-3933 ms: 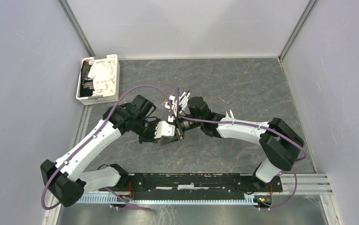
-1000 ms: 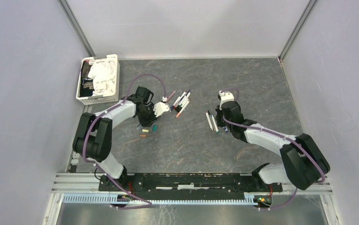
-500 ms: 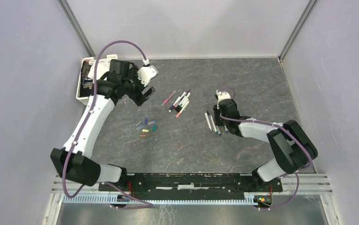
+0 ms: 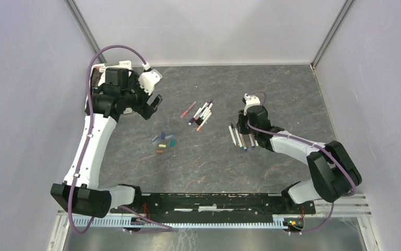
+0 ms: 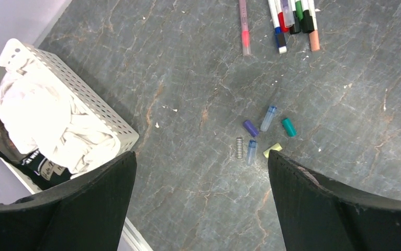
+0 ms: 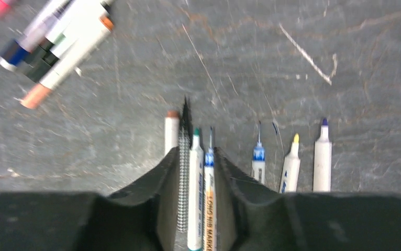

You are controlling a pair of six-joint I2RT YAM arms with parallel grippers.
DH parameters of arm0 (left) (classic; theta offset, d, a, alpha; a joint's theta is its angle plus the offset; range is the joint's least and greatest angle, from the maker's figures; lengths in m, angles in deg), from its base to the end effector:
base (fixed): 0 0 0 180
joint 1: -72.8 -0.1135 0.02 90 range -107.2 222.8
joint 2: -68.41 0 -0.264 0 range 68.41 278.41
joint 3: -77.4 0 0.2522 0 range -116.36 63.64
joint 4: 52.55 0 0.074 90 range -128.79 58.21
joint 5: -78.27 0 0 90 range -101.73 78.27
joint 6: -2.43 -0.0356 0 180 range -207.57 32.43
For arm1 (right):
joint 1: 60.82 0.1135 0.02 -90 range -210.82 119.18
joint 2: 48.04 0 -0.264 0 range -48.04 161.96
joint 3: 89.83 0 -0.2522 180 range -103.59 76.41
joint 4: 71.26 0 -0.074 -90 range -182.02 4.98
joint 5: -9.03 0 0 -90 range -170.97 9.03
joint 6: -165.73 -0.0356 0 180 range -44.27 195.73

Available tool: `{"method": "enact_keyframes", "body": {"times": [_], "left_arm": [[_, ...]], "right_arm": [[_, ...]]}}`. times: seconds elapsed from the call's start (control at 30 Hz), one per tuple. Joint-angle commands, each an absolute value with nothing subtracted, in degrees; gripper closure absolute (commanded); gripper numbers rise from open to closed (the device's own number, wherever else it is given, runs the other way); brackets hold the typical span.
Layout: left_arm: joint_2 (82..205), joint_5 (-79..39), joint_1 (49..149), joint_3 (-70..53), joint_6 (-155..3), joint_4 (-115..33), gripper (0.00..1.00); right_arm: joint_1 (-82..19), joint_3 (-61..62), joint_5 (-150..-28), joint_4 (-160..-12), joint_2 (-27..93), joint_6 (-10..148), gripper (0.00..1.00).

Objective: Open the pen caps
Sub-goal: Place the pen cap at the center of the board, then pick up the pen from the center of the board.

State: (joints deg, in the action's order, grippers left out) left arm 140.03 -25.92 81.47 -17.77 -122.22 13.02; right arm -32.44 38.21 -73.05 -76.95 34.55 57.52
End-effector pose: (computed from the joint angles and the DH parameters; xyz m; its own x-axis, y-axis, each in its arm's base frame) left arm 0.2444 -0.0461 0.3922 -0.3589 0.6123 -0.7044 0.6446 0.7085 0.2874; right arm 0.2584 0.1340 0.1821 -0.6116 0.0214 -0.7909 -0.1916 0.9659 0.1743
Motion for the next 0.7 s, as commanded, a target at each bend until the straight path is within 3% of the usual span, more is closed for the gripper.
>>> {"method": "enact_keyframes", "body": {"times": [0.0,0.3,0.5,0.67], "left_arm": [[140.66,-30.31,78.58,-21.99,-116.86,15.48,0.0],[140.95,-28.6,72.91,-24.4,-108.77,17.12,0.0],[137.16,-31.58,72.89,-18.82,-109.94,18.1,0.0],[134.1,-32.19,72.89,-15.65,-111.58,18.74,0.0]], "right_arm": [[-32.28,32.18,-74.13,-76.0,33.5,56.72,0.63],[-24.14,14.83,-70.6,-80.97,47.52,55.97,0.53],[-19.29,2.29,-65.79,-87.35,58.69,54.29,0.51],[-17.4,-1.04,-60.69,-88.23,63.41,52.52,0.51]]}}
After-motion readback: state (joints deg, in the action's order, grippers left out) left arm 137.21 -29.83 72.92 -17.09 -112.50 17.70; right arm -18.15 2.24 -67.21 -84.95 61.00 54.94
